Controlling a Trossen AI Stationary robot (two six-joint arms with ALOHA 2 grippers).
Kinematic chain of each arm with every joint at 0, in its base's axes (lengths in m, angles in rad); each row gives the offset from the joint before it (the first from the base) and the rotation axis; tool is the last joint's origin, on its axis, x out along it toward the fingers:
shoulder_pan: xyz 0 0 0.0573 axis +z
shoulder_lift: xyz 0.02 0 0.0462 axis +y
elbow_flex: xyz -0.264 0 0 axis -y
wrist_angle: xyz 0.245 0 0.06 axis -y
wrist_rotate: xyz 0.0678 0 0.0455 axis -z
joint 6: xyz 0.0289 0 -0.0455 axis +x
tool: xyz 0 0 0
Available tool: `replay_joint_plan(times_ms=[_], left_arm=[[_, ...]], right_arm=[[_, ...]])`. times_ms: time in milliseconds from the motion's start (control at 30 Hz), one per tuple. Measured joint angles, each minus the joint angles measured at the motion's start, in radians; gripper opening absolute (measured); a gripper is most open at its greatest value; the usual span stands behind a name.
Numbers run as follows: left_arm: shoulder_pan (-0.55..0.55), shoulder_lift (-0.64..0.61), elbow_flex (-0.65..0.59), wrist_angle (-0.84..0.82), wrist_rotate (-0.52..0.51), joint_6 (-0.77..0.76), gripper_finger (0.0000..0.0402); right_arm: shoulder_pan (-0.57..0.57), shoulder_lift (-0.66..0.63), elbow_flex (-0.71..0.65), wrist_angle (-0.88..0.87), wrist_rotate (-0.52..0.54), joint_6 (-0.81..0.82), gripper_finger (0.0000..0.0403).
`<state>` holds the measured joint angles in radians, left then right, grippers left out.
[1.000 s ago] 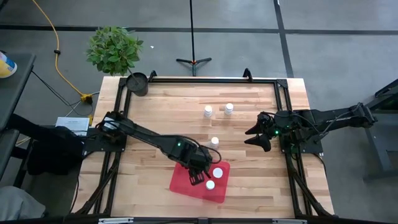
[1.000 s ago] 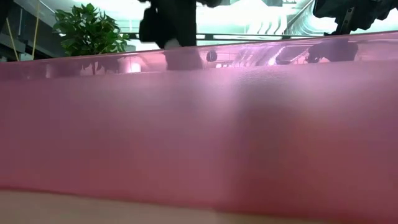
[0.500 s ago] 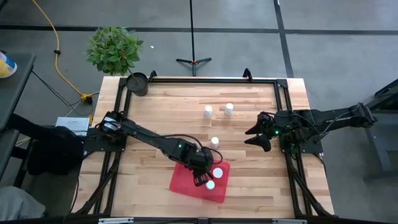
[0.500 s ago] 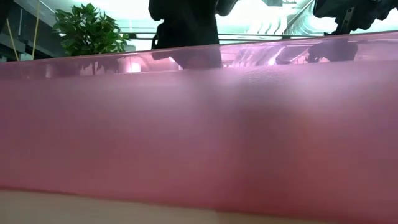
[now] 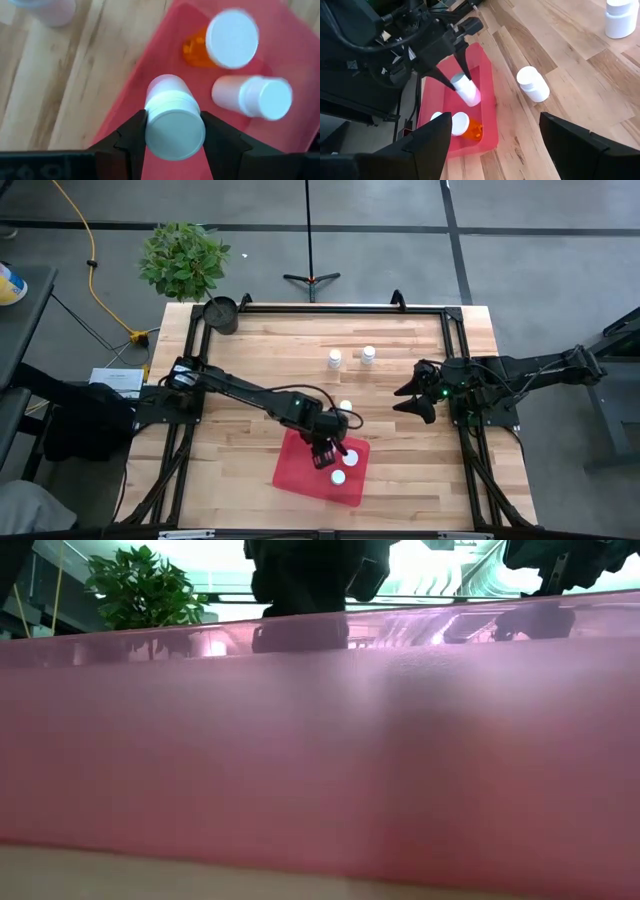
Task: Pick and place pill bottles into a basket
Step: Put the white medicine bottle into the red container
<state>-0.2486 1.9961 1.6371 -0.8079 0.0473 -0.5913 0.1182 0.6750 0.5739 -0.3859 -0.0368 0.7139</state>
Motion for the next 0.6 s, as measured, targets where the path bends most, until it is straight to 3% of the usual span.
replay_joint_plan(times_ms=[233,600], left_arm=[[0.0,0.027,0.0,-0.021,0.069,0.01,0.0196],[0.0,0.09,0.151,-0.097,0.043,0.061,0.0196]], right_arm=[[0.0,0.0,0.0,-0.005,0.002,-0.008,0.0291],[0.0,0.0,0.0,-0.009,0.005,-0.016,0.0291]])
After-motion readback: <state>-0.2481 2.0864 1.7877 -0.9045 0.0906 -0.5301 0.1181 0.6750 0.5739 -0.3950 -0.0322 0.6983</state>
